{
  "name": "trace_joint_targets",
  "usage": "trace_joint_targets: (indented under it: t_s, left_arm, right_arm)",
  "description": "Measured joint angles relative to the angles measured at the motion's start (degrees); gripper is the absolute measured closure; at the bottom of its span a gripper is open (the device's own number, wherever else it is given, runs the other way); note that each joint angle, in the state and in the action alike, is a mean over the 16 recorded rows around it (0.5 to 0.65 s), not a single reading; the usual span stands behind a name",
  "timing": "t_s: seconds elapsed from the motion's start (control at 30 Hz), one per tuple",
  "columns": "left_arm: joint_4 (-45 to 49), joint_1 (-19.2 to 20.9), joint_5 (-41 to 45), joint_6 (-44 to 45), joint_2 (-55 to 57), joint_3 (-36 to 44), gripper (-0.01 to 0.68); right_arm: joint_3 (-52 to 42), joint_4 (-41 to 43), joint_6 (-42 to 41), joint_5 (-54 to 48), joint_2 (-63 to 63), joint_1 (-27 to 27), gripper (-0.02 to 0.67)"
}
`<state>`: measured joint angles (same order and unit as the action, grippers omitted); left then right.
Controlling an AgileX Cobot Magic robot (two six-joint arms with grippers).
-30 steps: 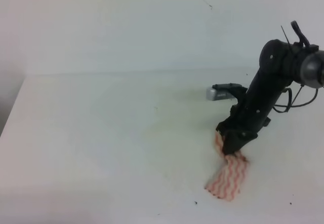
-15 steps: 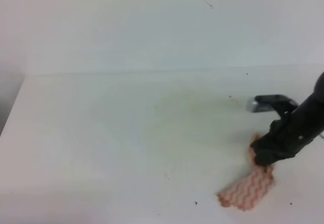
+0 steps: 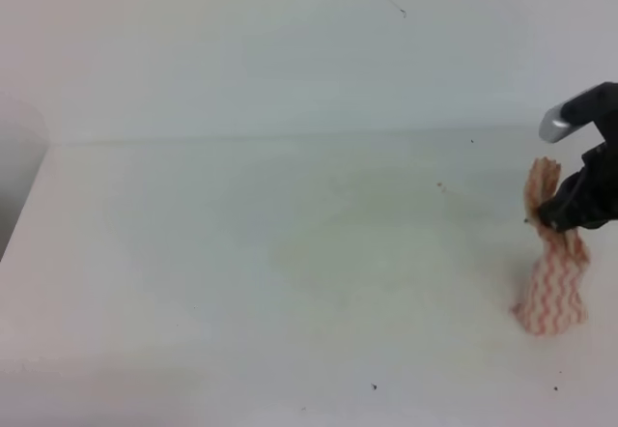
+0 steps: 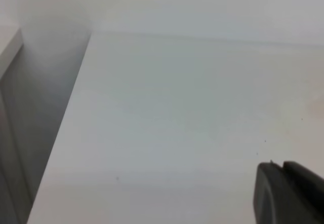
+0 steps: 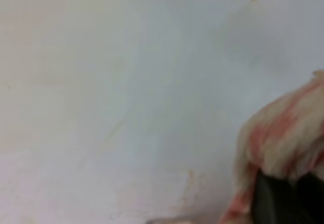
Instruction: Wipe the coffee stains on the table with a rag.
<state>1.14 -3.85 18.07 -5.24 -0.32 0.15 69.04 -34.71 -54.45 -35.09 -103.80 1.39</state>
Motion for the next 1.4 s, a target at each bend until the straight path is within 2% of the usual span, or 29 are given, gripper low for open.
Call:
trace_joint_targets:
  t_s: [0.37,0.47,0.53,0.63,0.93,1.07,1.17,1.4]
  left_arm:
    - [0.00,-0.03,-0.27,-0.02,-0.26,0.76,0.675]
    - [0.00,-0.03,-0.37,-0.03,-0.35,0.91,0.674]
    - [0.00,-0.03,-0.43,-0.03,-0.35,1.07,0.674]
    - [0.00,-0.04,-0.48,-0.04,-0.44,1.22,0.674]
    - [0.00,0.00,-0.27,-0.02,0.00,0.76,0.675]
    - [0.00,0.01,-0.11,-0.01,0.09,0.46,0.675]
    - [0.00,0.03,0.00,0.00,0.26,0.30,0.675]
    - [0.00,0.00,-0.16,-0.01,0.00,0.61,0.675]
  right_arm:
    - [0.04,-0.20,4.33,-0.45,-0.41,-0.06,0.213]
    - [0.04,-0.63,5.87,-1.07,1.75,-0.06,0.149]
    - [0.04,-1.04,6.67,-1.65,3.97,-0.06,0.144]
    - [0.04,-1.52,7.72,-2.89,8.43,-0.06,0.201]
    - [0.04,-0.71,10.59,-9.73,25.82,-0.06,0.514]
    - [0.04,0.38,12.56,-13.19,32.64,-0.06,0.615]
    - [0.04,1.32,14.06,-14.51,37.13,-0.06,0.648]
    - [0.04,2.45,17.07,-14.52,45.30,-0.06,0.649]
